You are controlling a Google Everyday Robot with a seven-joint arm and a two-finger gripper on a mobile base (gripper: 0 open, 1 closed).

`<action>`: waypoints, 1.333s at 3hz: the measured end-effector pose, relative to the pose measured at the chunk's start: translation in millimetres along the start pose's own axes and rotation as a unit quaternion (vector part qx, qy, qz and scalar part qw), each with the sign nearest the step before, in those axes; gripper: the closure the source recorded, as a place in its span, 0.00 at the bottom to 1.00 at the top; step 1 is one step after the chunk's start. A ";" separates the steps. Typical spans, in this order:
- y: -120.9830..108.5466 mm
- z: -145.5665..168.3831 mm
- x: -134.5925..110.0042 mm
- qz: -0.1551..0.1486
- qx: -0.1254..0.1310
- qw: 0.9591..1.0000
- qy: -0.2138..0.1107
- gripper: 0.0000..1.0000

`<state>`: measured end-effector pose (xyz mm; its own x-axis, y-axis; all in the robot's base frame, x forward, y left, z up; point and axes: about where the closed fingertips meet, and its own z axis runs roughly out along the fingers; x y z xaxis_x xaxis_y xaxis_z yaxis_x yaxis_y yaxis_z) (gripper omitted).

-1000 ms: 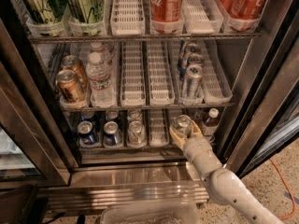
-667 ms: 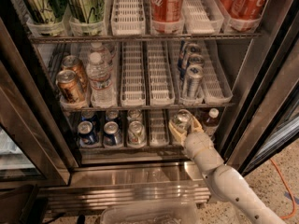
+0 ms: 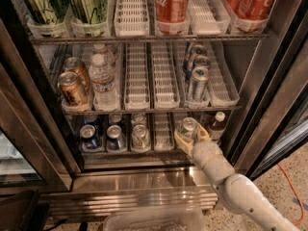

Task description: Pick 7up can from bottom shelf of fridge

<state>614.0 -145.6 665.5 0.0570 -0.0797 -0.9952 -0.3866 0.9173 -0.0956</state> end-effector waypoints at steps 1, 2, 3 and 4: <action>19.0 -29.2 -7.2 -0.001 -0.044 0.998 0.036 1.00; 41.1 -51.5 -28.1 -0.008 -0.096 0.994 0.057 1.00; 71.2 -64.8 -57.6 -0.019 -0.166 0.984 0.062 1.00; 103.8 -77.7 -92.1 -0.033 -0.241 0.968 0.056 1.00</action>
Offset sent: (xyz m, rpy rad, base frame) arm -0.1056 0.0331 0.0439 -0.1164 0.1661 0.3051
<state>497.1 -73.4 745.6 0.0071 -0.1979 -0.9802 -0.7718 0.6222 -0.1312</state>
